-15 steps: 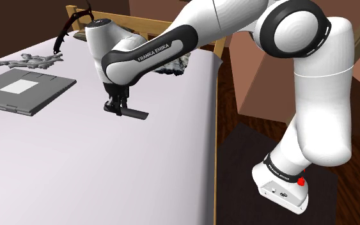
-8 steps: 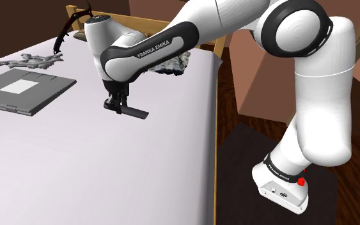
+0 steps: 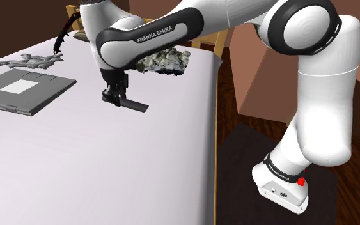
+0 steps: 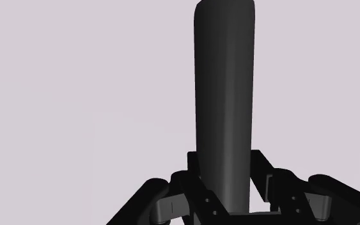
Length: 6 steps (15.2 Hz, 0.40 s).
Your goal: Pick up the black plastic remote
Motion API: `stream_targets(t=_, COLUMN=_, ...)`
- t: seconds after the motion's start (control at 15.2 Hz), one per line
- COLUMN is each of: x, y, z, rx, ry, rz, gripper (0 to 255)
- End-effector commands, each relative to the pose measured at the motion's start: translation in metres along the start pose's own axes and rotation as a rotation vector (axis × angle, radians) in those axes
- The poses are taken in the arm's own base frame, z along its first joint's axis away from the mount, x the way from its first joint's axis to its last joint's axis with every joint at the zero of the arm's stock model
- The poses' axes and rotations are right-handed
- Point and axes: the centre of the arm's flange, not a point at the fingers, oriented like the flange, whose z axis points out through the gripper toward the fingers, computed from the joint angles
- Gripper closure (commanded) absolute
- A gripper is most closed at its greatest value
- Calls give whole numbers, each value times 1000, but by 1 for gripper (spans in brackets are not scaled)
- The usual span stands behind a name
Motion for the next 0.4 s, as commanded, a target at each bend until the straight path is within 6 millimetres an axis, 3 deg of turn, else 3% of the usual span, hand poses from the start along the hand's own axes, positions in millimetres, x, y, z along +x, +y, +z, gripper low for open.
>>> stream_targets(t=0.0, x=1, y=1, z=-12, rx=0, ry=0, rz=0, gripper=255)
stream_targets(t=0.33, x=1, y=2, z=-29, rx=0, ry=0, rz=0, gripper=255)
